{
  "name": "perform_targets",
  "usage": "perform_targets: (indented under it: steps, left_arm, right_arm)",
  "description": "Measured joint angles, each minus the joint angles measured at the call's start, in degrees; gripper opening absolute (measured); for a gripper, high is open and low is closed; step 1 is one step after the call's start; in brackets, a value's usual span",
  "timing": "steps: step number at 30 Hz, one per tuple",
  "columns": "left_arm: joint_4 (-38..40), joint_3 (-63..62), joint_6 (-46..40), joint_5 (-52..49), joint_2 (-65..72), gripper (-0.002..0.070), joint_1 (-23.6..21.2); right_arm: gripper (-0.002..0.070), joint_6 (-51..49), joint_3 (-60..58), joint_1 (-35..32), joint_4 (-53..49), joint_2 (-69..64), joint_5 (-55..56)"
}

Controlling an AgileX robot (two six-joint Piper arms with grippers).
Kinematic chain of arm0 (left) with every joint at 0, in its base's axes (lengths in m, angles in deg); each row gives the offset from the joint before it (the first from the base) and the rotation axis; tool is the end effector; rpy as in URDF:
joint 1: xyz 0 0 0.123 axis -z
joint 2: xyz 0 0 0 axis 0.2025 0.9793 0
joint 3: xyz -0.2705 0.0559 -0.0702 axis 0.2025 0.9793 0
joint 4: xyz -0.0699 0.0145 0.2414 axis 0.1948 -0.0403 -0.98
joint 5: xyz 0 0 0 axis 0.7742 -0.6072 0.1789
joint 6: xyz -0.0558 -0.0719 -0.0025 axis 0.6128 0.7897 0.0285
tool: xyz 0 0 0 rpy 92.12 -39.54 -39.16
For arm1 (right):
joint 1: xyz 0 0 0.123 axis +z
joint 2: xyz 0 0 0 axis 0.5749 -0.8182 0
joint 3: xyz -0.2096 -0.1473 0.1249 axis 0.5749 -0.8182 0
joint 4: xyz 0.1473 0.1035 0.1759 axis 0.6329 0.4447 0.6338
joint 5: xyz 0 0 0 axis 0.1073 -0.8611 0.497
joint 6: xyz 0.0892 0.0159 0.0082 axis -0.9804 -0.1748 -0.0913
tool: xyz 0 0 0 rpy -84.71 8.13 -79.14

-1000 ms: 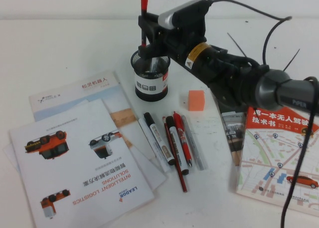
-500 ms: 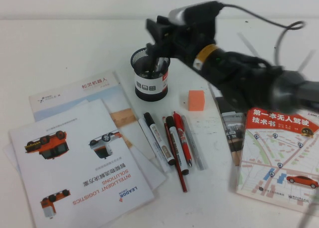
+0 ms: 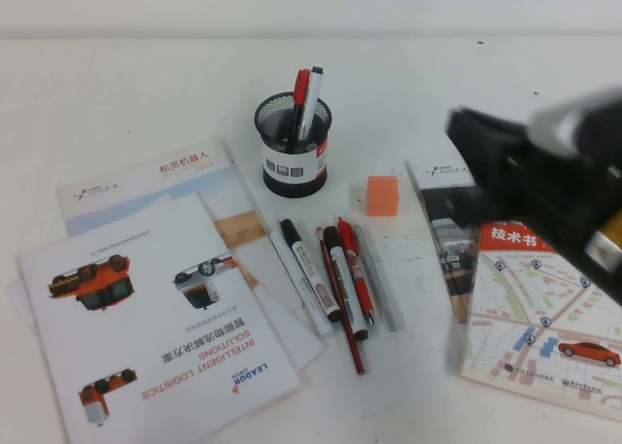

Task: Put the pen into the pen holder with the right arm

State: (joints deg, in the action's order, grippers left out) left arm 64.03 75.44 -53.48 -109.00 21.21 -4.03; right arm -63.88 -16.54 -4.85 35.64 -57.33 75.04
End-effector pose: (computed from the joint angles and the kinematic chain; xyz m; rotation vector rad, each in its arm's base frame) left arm 0.0514 -0.0069 0.1728 0.0063 1.8817 -0.1788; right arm 0.2371 0.1427 0.2812 -0.3378 1.5708 0.5593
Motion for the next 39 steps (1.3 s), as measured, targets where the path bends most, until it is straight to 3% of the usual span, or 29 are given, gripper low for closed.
perform_targets:
  steps: [7,10,16,21,27,34,39]
  left_arm:
    - [0.0,0.0,0.0,0.0,0.0,-0.0002,0.0]
    - [0.0,0.0,0.0,0.0,0.0,-0.0002,0.0]
    - [0.0,0.0,0.0,0.0,0.0,-0.0003,0.0]
    - [0.0,0.0,0.0,0.0,0.0,-0.0002,0.0]
    - [0.0,0.0,0.0,0.0,0.0,-0.0002,0.0]
    - [0.0,0.0,0.0,0.0,0.0,-0.0002,0.0]
    - [0.0,0.0,0.0,0.0,0.0,-0.0003,0.0]
  right_arm:
    - [-0.0019,0.75,-13.01,0.0,1.76,6.8,0.64]
    - [-0.0019,1.04,-19.22,0.0,3.83,7.18,7.29]
    - [-0.0019,7.24,-28.04,0.0,10.41,18.34,9.16]
    - [-0.0019,11.99,-29.87,-2.02,17.32,33.95,-10.34]
    - [-0.0019,12.83,-29.98,-13.41,17.9,51.08,-31.44]
    - [-0.0019,12.83,-29.98,-25.2,16.77,66.4,-46.89]
    - [-0.0019,12.83,-29.98,-28.37,16.51,73.51,-53.43]
